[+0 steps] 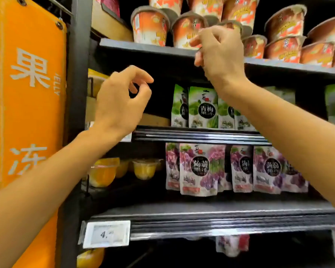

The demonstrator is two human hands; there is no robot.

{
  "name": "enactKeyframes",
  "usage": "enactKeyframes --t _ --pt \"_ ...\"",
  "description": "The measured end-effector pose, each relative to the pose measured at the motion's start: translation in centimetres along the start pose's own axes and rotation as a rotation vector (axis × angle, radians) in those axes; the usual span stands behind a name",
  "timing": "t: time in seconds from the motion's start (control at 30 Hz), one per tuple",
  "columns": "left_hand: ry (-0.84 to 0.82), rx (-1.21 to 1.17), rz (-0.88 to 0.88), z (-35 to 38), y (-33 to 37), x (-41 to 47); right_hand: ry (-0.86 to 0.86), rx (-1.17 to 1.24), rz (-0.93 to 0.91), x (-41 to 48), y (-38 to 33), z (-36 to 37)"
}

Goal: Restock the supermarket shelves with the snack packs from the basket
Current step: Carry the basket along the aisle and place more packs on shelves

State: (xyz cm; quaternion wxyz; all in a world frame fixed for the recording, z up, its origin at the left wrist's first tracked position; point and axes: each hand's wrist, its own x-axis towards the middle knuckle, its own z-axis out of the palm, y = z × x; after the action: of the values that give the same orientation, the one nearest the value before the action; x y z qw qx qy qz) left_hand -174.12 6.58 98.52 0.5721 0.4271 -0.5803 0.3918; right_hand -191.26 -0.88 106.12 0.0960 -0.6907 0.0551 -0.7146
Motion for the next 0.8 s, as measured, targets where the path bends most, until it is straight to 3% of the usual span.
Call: enactKeyframes --t 0.27,0.43,0.57,0.67,0.8 --pt "-0.386 -0.176 -0.328 4.3 9.4 -20.2 -0.244 0.286 0.53 -23.9 5.0 -11.4" --pt "-0.618 -0.191 -0.57 6.8 15.6 -36.5 -0.409 0.194 0.949 -40.7 8.9 -19.5" --pt "-0.768 -0.232 -0.867 7.6 21.0 -50.1 -0.585 0.074 1.234 -54.0 9.8 -25.9" --pt "-0.89 -0.269 -1.152 7.3 24.3 -58.8 -0.61 0.004 1.545 -62.3 9.8 -29.3" --pt "-1.05 -0.304 -1.373 6.4 27.9 -68.7 -0.631 -0.066 1.782 -72.3 9.9 -32.7"
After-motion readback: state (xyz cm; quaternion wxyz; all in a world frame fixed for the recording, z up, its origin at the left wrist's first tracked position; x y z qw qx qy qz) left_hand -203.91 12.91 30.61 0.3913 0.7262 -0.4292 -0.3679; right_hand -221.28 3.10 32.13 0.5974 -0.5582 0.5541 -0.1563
